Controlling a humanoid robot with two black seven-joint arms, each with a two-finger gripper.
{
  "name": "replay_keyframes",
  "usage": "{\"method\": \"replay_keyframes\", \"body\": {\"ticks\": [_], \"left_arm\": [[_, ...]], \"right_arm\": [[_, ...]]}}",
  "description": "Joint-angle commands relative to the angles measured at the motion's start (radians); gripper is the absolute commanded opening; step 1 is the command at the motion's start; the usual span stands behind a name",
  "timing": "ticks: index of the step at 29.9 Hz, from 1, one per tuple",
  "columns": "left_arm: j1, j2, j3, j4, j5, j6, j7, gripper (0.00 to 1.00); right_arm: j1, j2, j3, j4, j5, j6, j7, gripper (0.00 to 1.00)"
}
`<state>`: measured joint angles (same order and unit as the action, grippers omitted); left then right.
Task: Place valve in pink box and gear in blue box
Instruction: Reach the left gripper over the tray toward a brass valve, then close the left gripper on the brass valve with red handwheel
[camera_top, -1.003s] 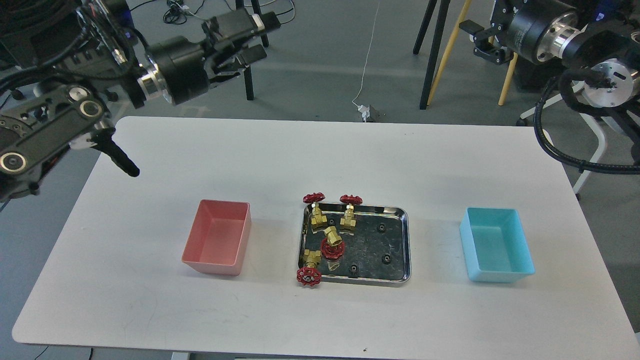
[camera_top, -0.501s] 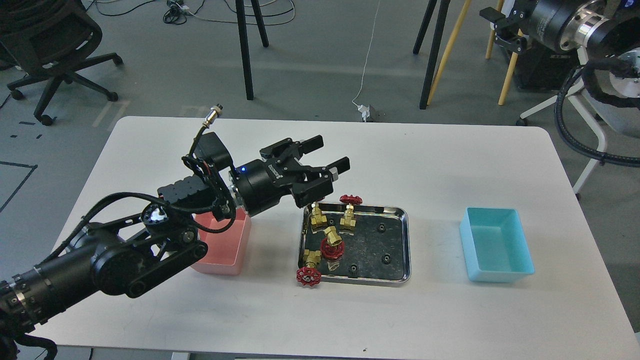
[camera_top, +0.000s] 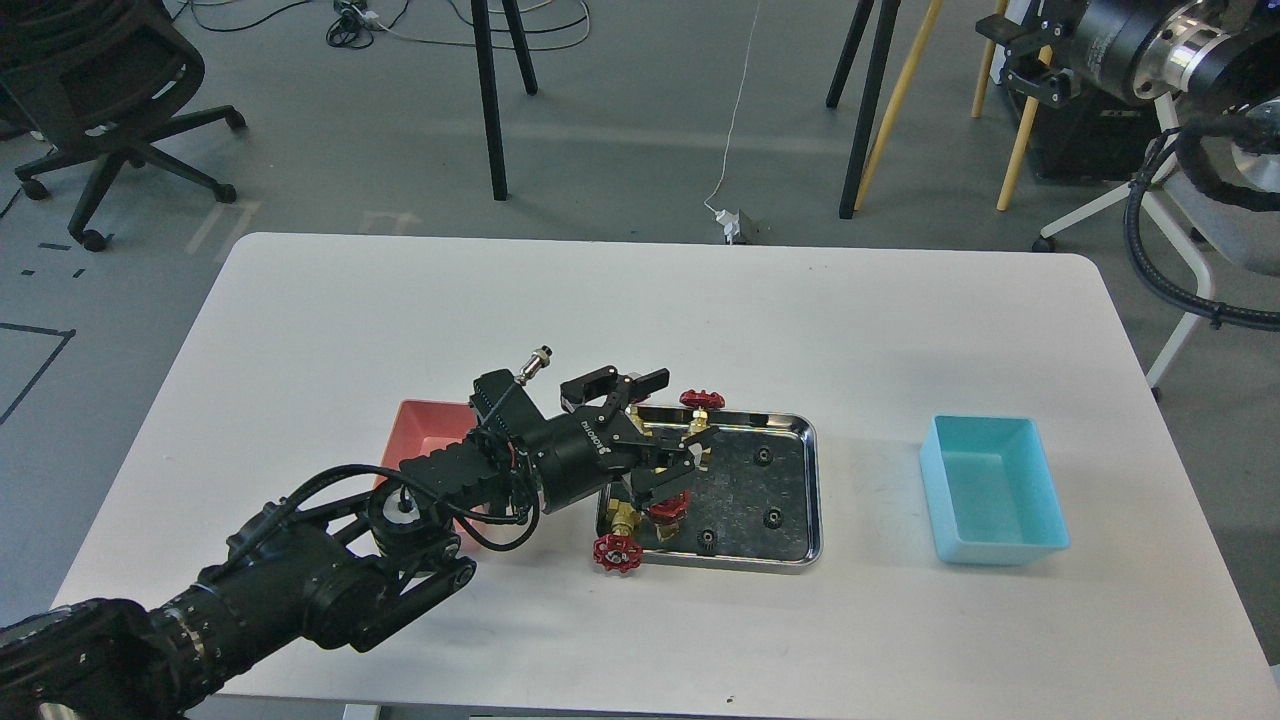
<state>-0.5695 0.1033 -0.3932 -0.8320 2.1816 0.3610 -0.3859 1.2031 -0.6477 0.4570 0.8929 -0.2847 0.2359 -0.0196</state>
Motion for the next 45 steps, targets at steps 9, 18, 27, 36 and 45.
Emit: {"method": "replay_keyframes", "body": {"ticks": [9,18,27,36,45], "left_arm": [[0.042,-0.094,0.001,0.114,0.000,-0.001,-0.001,0.89],[0.040,-0.099,0.008,0.151,0.000,0.012,0.001,0.89],[0.043,-0.103,0.017,0.171,0.000,0.013,-0.001,0.85],[0.042,-0.100,0.047,0.175,0.000,0.030,-0.002,0.62],[0.043,-0.102,0.047,0.179,0.000,0.030,-0.001,0.24]], "right_arm": [[-0.013,0.003,-0.001,0.000,-0.001,0.000,0.001,0.99],[-0.010,0.010,-0.001,0.000,-0.001,-0.001,0.000,0.99],[-0.011,0.010,-0.001,0.000,-0.002,0.000,0.000,0.99],[-0.013,0.011,-0.001,-0.002,-0.014,-0.001,0.001,0.99],[-0.013,0.011,-0.001,-0.003,-0.016,-0.001,0.001,0.99]]}}
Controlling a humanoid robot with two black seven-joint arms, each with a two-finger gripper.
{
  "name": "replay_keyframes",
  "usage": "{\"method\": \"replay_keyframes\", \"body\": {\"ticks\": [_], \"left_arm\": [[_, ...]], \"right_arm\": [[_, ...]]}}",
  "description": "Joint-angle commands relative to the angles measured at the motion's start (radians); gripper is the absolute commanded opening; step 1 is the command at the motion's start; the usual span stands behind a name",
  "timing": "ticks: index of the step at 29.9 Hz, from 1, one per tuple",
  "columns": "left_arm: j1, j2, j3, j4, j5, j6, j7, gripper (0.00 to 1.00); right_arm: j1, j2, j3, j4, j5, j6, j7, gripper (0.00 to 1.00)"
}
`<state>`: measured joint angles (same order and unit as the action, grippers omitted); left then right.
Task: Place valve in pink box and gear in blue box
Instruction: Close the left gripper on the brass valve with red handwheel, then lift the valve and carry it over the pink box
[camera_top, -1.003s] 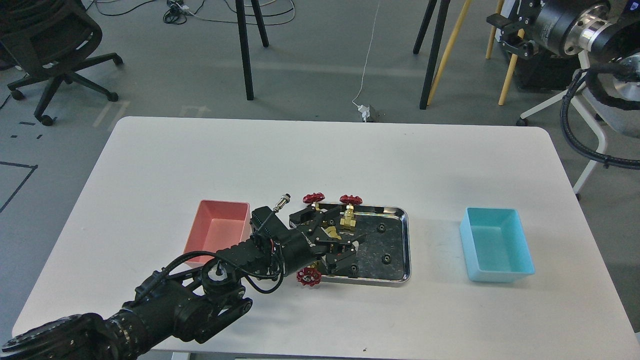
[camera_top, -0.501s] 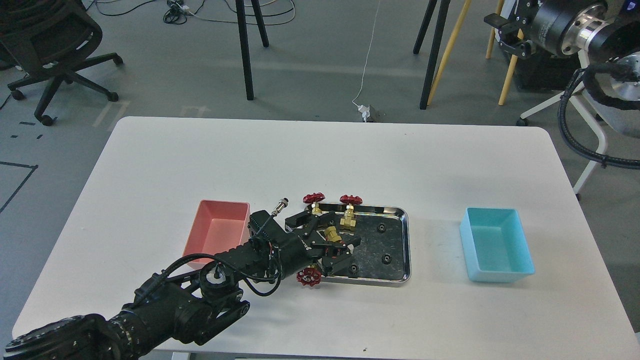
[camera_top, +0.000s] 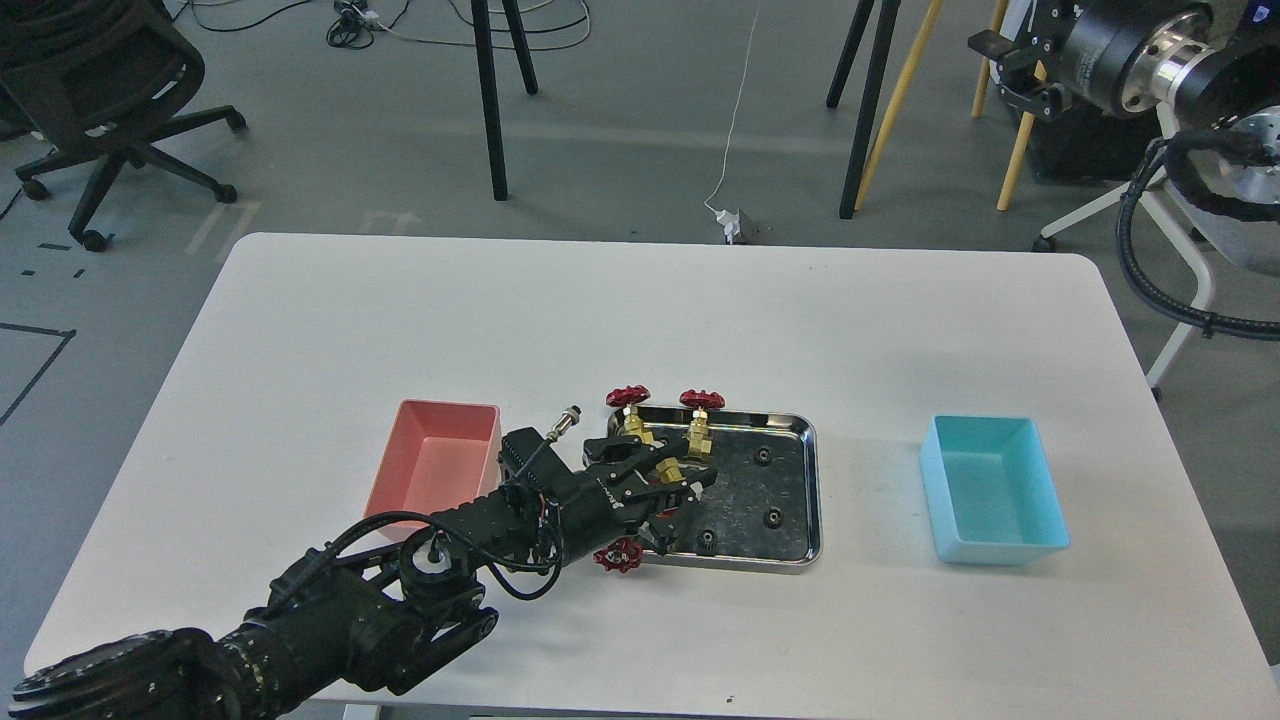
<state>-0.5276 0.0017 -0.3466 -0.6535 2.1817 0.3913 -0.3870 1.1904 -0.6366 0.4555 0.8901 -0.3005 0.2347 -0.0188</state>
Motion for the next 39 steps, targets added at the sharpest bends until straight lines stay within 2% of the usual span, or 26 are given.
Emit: {"method": "replay_keyframes", "body": {"ticks": [1,5,16,23,26,30,35,39], "left_arm": [[0.001,-0.002,0.000,0.000,0.000,0.000,0.000,0.21],[0.003,-0.002,-0.003,-0.001,0.000,0.000,0.002,0.16],[0.011,-0.002,-0.017,-0.018,0.000,0.004,0.004,0.15],[0.006,0.049,-0.044,-0.107,0.000,-0.008,0.013,0.15],[-0.002,0.118,-0.067,-0.184,0.000,-0.040,0.016,0.15],[-0.003,0.268,-0.103,-0.332,-0.071,-0.091,0.030,0.15],[0.006,0.490,-0.112,-0.497,-0.115,-0.103,0.034,0.15],[0.031,0.610,-0.118,-0.578,-0.158,-0.118,0.037,0.15]], "right_arm": [[0.000,0.000,0.000,-0.002,0.000,0.000,0.000,0.99],[-0.002,0.002,-0.008,-0.008,0.000,0.000,0.000,0.99],[0.003,0.003,-0.024,-0.022,0.000,0.000,0.000,0.99],[0.000,0.005,-0.028,-0.023,0.000,0.000,0.000,0.99],[0.000,0.005,-0.028,-0.023,0.000,0.000,0.000,0.99],[-0.002,0.005,-0.029,-0.023,0.000,0.000,0.000,0.99],[0.000,0.005,-0.028,-0.023,0.000,0.000,0.000,0.99],[0.000,0.005,-0.028,-0.023,0.000,0.000,0.000,0.99]]}}
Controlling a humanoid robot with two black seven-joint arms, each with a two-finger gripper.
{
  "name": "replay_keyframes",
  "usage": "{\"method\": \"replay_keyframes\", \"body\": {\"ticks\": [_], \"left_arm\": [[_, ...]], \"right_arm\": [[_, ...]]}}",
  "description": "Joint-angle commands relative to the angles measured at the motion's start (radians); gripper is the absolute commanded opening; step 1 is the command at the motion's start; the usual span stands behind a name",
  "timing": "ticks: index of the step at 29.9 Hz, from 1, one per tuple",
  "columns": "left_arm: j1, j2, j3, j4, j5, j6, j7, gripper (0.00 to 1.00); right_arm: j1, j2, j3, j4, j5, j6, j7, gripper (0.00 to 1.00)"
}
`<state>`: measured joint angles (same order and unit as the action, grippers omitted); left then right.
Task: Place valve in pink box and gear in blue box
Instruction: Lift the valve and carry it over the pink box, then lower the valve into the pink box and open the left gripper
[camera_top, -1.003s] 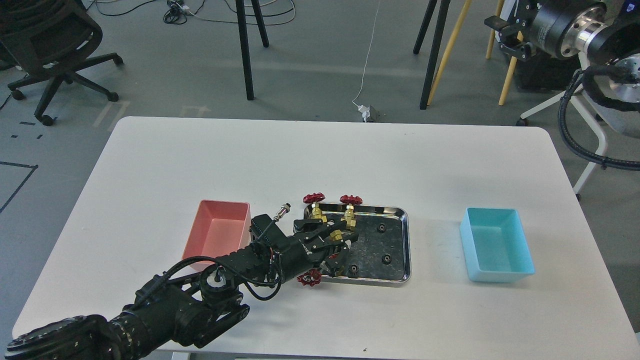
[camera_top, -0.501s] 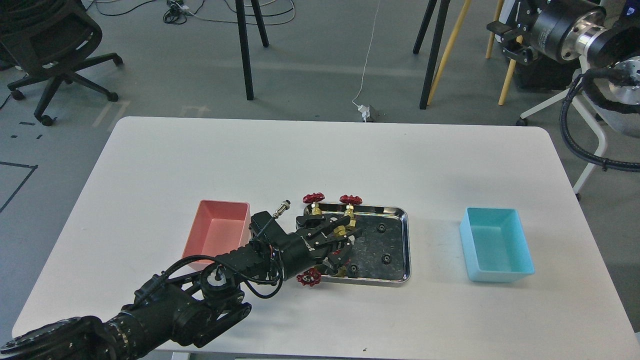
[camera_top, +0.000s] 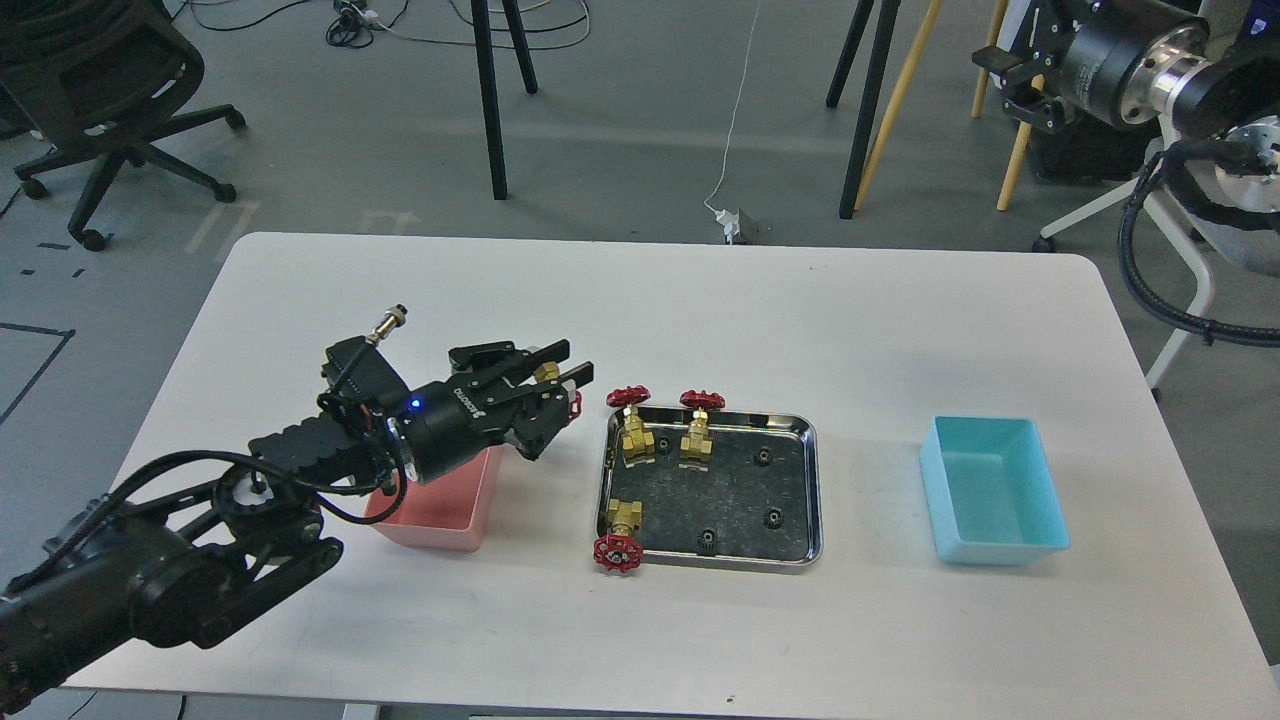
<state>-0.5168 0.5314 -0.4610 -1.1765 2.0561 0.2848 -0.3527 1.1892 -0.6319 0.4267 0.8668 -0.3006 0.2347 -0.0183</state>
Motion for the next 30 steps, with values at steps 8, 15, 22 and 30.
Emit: {"method": "replay_keyframes", "body": {"ticks": [8,15,22,30], "left_arm": [[0.113,0.154,-0.064,-0.072,-0.086,-0.030,0.015,0.15],[0.153,0.110,-0.067,0.009,-0.119,-0.004,0.014,0.15],[0.185,0.001,-0.076,0.127,-0.120,0.040,0.012,0.15],[0.216,-0.027,-0.097,0.146,-0.120,0.063,0.011,0.19]], "right_arm": [[0.000,0.001,0.001,0.000,0.000,0.000,0.001,0.99],[0.000,0.001,0.001,0.000,0.000,0.000,0.003,0.99],[0.000,0.023,0.001,0.000,0.000,-0.002,0.005,0.99],[0.001,0.023,0.001,0.000,0.000,-0.002,0.005,0.99]]}}
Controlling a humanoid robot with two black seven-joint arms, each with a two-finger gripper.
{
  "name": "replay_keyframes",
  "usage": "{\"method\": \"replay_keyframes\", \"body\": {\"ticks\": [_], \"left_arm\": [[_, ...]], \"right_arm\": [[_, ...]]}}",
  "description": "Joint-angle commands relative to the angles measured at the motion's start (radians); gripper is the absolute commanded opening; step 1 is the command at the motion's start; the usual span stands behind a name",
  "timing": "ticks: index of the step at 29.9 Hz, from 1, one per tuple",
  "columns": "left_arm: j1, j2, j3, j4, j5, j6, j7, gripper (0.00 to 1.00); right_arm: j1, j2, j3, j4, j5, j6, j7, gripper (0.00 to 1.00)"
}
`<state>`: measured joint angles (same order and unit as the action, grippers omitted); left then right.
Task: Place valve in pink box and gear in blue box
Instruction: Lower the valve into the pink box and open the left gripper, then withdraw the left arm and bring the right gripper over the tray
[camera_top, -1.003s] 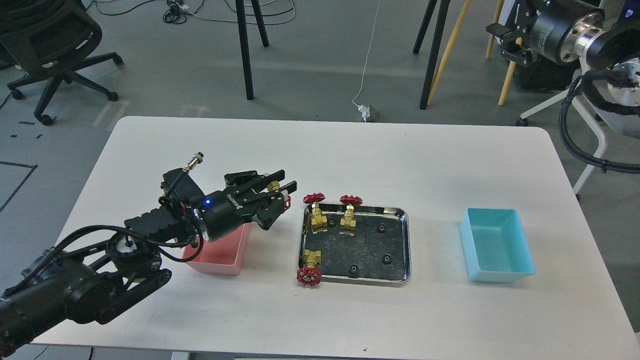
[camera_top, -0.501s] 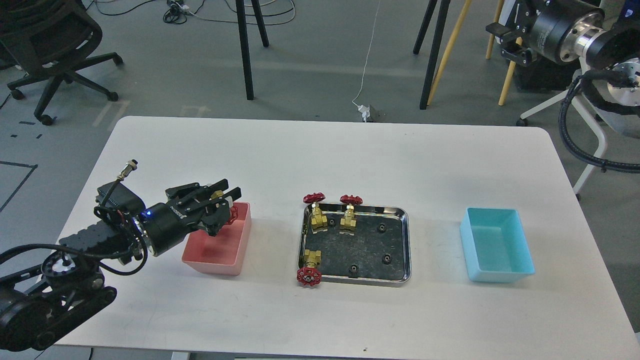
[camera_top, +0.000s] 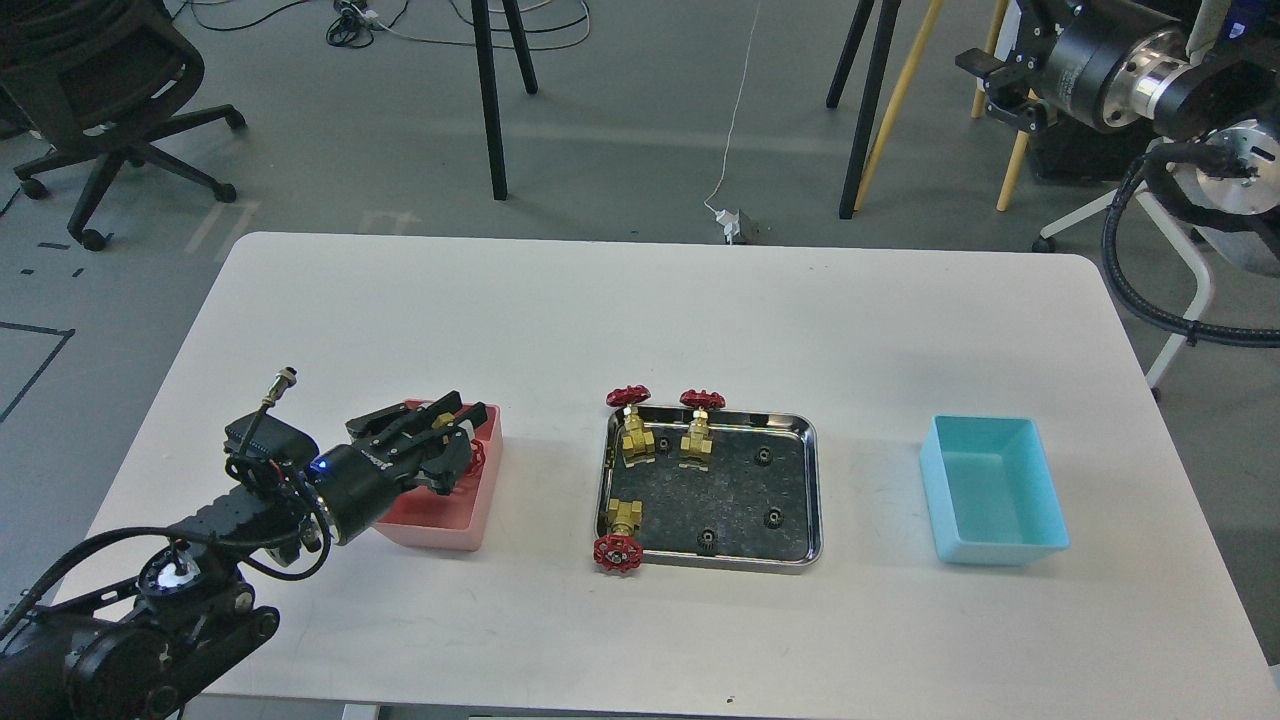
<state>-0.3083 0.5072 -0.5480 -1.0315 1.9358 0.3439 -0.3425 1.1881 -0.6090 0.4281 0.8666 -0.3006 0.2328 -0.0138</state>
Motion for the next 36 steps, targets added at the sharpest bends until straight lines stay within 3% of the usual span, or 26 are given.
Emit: {"method": "replay_keyframes", "body": {"ticks": [1,6,17,21,25,30,36], "left_arm": [[0.009,-0.003,-0.010,0.001,0.000,0.007,0.003,0.22],[0.037,0.001,-0.013,0.001,-0.003,0.043,0.003,0.49],[0.061,0.010,-0.018,-0.005,-0.023,0.090,0.005,0.71],[0.057,0.013,-0.084,-0.027,-0.101,0.098,0.007,0.79],[-0.024,0.059,-0.133,-0.087,-0.268,0.080,0.017,0.89],[-0.217,0.114,-0.173,-0.110,-0.646,-0.008,0.083,0.90],[-0.431,0.207,-0.248,-0.102,-1.188,-0.247,0.151,0.91]], "right_arm": [[0.002,0.000,0.000,0.002,0.000,0.000,0.000,0.99],[0.002,0.000,0.000,0.002,0.000,0.000,-0.002,0.99],[0.005,0.002,-0.002,0.005,0.000,0.000,-0.002,0.99],[0.010,0.002,-0.002,0.008,0.000,0.002,-0.002,0.99],[0.004,-0.005,-0.002,0.023,-0.002,0.019,-0.002,0.99],[-0.022,-0.056,-0.066,0.106,-0.078,0.094,0.003,0.99],[-0.071,-0.233,-0.164,0.303,-0.253,0.224,0.031,0.99]]}}
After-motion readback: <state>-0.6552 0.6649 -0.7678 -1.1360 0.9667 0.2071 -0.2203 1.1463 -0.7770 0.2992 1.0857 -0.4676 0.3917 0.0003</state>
